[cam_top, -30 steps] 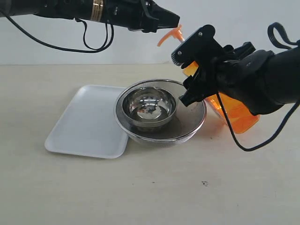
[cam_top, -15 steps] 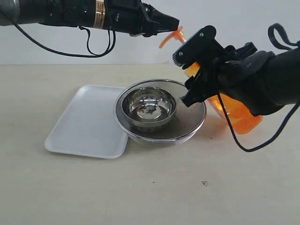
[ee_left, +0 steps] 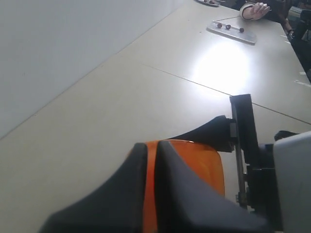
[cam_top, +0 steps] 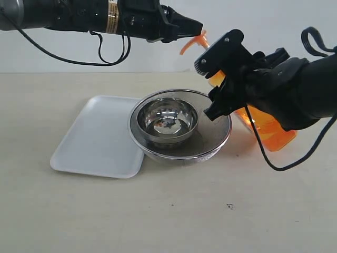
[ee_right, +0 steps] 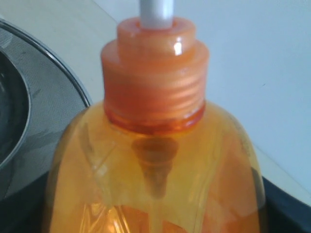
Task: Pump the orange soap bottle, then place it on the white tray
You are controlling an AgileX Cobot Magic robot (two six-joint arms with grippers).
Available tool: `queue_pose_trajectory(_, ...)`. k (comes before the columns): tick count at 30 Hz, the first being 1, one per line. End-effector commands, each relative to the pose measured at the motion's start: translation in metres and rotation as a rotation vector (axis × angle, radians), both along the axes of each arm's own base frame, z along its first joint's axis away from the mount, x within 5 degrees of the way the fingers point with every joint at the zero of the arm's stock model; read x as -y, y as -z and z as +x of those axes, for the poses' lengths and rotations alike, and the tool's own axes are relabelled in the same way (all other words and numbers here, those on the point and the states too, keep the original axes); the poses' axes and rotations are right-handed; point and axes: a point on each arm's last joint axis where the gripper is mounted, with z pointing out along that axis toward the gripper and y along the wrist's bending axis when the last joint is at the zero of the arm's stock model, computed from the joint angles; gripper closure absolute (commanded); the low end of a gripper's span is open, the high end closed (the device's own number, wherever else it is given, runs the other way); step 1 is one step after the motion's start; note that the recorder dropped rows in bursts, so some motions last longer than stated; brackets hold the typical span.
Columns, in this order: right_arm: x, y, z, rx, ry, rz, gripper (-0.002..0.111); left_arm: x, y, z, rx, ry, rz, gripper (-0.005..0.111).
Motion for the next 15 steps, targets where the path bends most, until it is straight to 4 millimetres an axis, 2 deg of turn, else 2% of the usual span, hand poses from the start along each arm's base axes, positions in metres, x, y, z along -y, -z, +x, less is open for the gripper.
queue_pose_trajectory(1, -0.004, 0.002, -0.002, -0.042, -0.015, 0.054, 0.108, 0.012, 0.016, -0.008, -0.017, 0.067, 0.056, 0.102)
queue_pose_trajectory(6, -0.004, 0.002, -0.002, -0.044, -0.017, 0.054, 0.108, 0.012, 0.017, -0.008, -0.021, 0.067, 0.057, 0.102)
queue_pose_trajectory(10, -0.004, 0.002, -0.002, -0.044, -0.017, 0.054, 0.108, 0.010, 0.033, -0.013, -0.059, 0.071, 0.078, 0.102)
queue_pose_trajectory(15, -0.004, 0.002, -0.002, -0.044, -0.017, 0.054, 0.108, 0.009, 0.036, -0.014, -0.059, 0.072, 0.085, 0.102)
